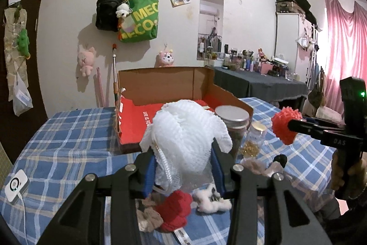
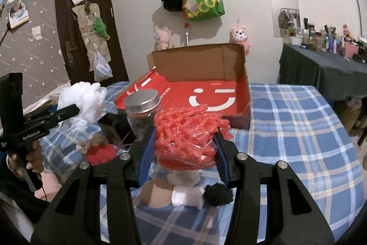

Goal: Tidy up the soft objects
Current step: 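Carry both poufs into the red-lined cardboard box and open both tools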

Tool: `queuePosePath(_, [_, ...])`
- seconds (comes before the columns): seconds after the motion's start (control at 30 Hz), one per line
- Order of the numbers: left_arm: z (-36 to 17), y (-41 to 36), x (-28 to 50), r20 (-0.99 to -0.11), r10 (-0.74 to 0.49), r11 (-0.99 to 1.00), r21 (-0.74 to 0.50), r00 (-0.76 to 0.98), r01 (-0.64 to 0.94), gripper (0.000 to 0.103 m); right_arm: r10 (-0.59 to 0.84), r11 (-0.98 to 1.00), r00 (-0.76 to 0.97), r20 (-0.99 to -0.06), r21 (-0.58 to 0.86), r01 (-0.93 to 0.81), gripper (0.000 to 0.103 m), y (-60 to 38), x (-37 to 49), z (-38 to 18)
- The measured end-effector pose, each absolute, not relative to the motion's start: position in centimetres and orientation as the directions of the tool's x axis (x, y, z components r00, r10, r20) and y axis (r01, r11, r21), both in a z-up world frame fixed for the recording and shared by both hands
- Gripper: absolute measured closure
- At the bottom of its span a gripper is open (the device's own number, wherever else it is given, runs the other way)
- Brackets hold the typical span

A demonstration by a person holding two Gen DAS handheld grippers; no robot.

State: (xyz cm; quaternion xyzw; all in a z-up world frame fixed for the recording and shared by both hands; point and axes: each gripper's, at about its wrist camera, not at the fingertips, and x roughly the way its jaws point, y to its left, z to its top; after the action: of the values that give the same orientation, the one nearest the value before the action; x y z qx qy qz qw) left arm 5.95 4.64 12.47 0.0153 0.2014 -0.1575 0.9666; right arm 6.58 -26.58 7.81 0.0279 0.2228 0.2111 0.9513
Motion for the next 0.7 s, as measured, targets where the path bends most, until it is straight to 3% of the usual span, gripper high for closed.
queuePosePath(0.53, [16.5, 5.2, 12.0, -0.383, -0.361, 0.926, -0.039, 0.851, 0.375, 0.059, 0.429, 0.897, 0.809, -0.401, 0.086, -0.433, 0.058, -26.1, 12.5, 12.1])
queuePosePath(0.7, [17.4, 4.7, 15.9, -0.423, -0.399, 0.908, -0.059, 0.813, 0.415, 0.059, 0.46, 0.876, 0.776, -0.433, 0.076, -0.476, 0.058, -24.8, 16.7, 13.6])
